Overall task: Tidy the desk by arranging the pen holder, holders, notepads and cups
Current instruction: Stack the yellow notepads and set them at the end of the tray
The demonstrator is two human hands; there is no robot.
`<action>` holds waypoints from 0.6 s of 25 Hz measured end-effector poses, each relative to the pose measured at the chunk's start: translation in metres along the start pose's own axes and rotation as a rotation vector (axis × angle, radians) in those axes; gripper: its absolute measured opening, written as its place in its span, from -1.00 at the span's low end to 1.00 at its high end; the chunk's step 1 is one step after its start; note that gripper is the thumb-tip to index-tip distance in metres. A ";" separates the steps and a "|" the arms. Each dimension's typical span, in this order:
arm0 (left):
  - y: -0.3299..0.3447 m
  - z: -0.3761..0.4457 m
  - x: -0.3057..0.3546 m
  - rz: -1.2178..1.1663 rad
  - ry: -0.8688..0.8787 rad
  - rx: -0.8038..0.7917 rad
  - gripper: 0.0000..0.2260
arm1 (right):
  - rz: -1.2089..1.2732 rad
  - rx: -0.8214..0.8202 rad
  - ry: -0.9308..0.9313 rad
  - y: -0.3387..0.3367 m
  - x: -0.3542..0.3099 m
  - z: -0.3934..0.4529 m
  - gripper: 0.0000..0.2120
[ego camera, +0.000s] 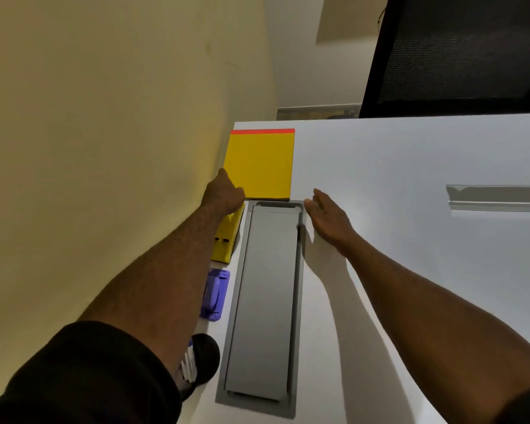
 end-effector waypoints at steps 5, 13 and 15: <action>-0.003 -0.098 0.032 0.023 0.239 0.074 -0.41 | -0.193 0.122 -0.151 -0.020 -0.003 -0.092 -0.43; 0.025 -0.270 0.037 0.087 0.465 0.211 -0.50 | -0.429 0.252 -0.357 -0.036 -0.030 -0.202 -0.44; 0.037 -0.305 0.022 0.098 0.498 0.228 -0.52 | -0.392 0.273 -0.380 -0.033 -0.025 -0.228 -0.48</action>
Point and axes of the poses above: each hand's wrist, its own z-axis towards the middle knuckle, its own y-axis out of the palm, x = y × z, the point moved 4 cm from there along z, towards the middle knuckle, and after that the axes turned 3 degrees about z, right-handed, at the moved point
